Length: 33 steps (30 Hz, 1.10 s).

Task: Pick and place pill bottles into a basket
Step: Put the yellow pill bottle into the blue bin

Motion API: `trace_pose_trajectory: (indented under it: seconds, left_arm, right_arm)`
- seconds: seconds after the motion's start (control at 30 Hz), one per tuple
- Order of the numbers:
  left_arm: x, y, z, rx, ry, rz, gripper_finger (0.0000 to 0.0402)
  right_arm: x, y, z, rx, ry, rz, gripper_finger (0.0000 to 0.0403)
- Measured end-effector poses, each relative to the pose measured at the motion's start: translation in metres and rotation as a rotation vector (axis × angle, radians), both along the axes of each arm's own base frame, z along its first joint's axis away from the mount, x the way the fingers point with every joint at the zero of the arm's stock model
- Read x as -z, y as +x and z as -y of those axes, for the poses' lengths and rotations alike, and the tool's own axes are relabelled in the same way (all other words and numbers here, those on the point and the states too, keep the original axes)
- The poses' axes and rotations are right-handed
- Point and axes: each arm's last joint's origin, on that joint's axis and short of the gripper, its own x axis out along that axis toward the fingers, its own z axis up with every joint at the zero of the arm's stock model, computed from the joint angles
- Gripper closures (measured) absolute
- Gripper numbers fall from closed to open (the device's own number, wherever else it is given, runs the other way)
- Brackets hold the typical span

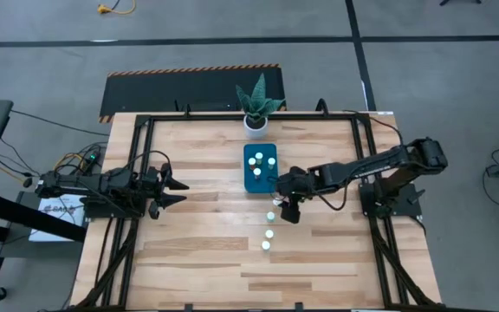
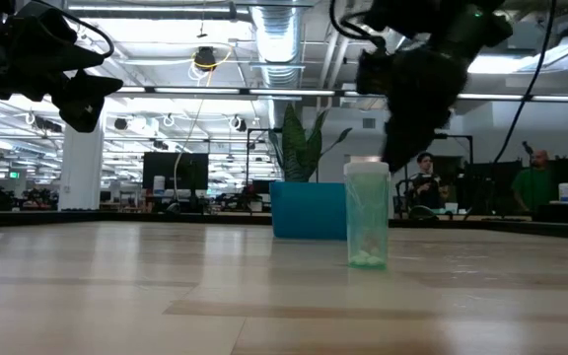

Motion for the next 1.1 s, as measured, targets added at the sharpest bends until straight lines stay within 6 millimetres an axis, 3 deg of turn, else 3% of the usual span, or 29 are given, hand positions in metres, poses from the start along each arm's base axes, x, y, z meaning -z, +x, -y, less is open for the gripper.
trace_pose_trajectory:
  seconds: [0.43, 0.63, 0.9, 1.1]
  left_arm:
    - [0.001, 0.001, 0.000, -0.002, 0.001, -0.016, 0.0232]
    - [0.002, 0.001, 0.000, -0.001, 0.002, -0.020, 0.0232]
    - [0.001, 0.001, 0.000, -0.001, 0.002, -0.018, 0.0232]
    - [0.001, 0.001, 0.000, -0.001, 0.001, -0.018, 0.0232]
  right_arm:
    - [0.026, 0.017, -0.003, -0.025, 0.044, -0.025, 0.0181]
    - [0.029, 0.020, -0.003, -0.023, 0.044, -0.011, 0.0186]
    - [0.027, 0.020, 0.000, -0.013, 0.046, -0.015, 0.0249]
    - [0.013, 0.026, -0.001, -0.025, 0.039, -0.021, 0.0297]
